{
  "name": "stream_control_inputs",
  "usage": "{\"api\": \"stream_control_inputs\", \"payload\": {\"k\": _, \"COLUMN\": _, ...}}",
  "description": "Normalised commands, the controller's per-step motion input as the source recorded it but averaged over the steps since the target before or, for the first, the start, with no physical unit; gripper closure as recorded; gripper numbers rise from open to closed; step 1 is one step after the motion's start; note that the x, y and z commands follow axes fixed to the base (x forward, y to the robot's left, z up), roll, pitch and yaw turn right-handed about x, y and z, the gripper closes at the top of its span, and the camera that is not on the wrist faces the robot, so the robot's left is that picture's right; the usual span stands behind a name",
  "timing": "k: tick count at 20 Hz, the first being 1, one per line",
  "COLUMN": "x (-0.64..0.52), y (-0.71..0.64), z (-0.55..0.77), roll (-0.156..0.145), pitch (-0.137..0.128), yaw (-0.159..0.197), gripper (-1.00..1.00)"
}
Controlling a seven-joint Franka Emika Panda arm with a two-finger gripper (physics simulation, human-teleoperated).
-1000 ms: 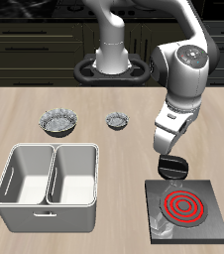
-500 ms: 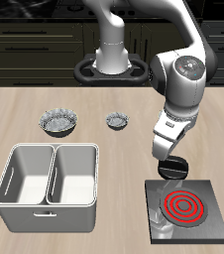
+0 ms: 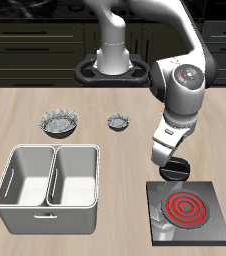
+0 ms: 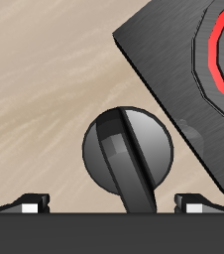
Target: Turn off the flat stove and place the smallest bowl on it
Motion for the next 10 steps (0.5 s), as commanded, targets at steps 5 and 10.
{"api": "stream_control_inputs", "payload": {"k": 5, "x": 0.02, "y": -0.08, "z": -0.11, "roll": -0.015, "pitch": 0.018, "yaw": -0.002, "gripper": -1.0}}
{"api": "stream_control_inputs", "payload": {"k": 10, "x": -0.01, "y": -0.04, "z": -0.1, "roll": -0.01, "pitch": 0.005, "yaw": 0.005, "gripper": -1.0}}
